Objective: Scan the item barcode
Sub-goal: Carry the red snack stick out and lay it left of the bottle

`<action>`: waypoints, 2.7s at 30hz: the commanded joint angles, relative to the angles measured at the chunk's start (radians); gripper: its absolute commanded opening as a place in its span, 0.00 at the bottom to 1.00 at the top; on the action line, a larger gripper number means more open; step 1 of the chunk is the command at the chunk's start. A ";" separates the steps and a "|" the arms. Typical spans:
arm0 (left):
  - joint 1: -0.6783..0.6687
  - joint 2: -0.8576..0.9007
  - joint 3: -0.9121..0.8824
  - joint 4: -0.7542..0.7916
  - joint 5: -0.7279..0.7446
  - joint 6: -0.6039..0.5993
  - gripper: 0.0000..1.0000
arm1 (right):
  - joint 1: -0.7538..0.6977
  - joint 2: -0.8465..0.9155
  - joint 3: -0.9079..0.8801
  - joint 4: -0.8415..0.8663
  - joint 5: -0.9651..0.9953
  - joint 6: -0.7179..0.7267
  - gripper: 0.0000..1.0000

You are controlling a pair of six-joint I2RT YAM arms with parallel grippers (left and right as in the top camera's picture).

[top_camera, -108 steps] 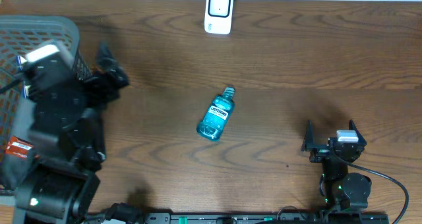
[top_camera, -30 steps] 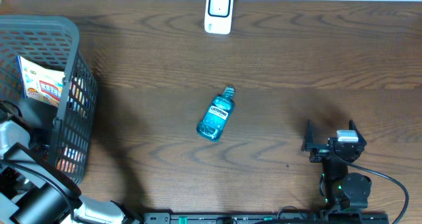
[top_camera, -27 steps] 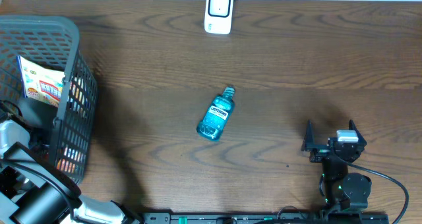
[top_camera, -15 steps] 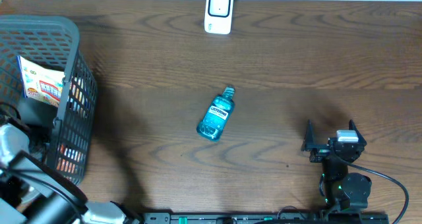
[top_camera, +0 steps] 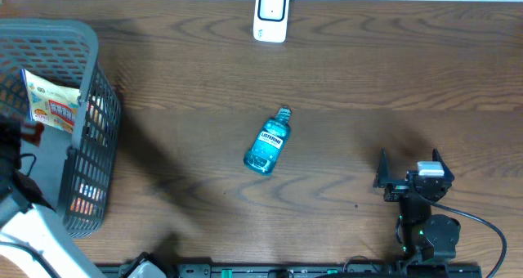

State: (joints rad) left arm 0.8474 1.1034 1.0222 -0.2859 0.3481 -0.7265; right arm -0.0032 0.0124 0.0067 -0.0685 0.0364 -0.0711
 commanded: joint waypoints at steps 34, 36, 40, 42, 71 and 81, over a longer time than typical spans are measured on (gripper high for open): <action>-1.278 0.455 0.010 -0.043 -0.152 0.378 0.07 | 0.002 -0.005 -0.001 -0.003 -0.002 -0.012 0.99; -1.279 0.510 0.010 -0.070 -0.205 0.378 0.07 | 0.002 -0.005 -0.001 -0.003 -0.002 -0.012 0.99; -1.281 0.628 0.010 -0.124 -0.210 0.372 0.08 | 0.002 -0.005 -0.001 -0.003 -0.002 -0.012 0.99; -1.283 0.684 0.010 -0.149 -0.210 0.370 0.08 | 0.002 -0.005 -0.001 -0.003 -0.002 -0.012 0.99; -1.285 0.793 0.010 -0.154 -0.206 0.317 0.97 | 0.002 -0.005 -0.001 -0.003 -0.002 -0.012 0.99; -1.286 0.790 0.010 -0.164 -0.242 0.318 0.99 | 0.002 -0.005 -0.001 -0.003 -0.002 -0.012 0.99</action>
State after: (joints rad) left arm -0.4416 1.8431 1.0664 -0.4210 0.1333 -0.3954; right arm -0.0032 0.0124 0.0067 -0.0685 0.0364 -0.0711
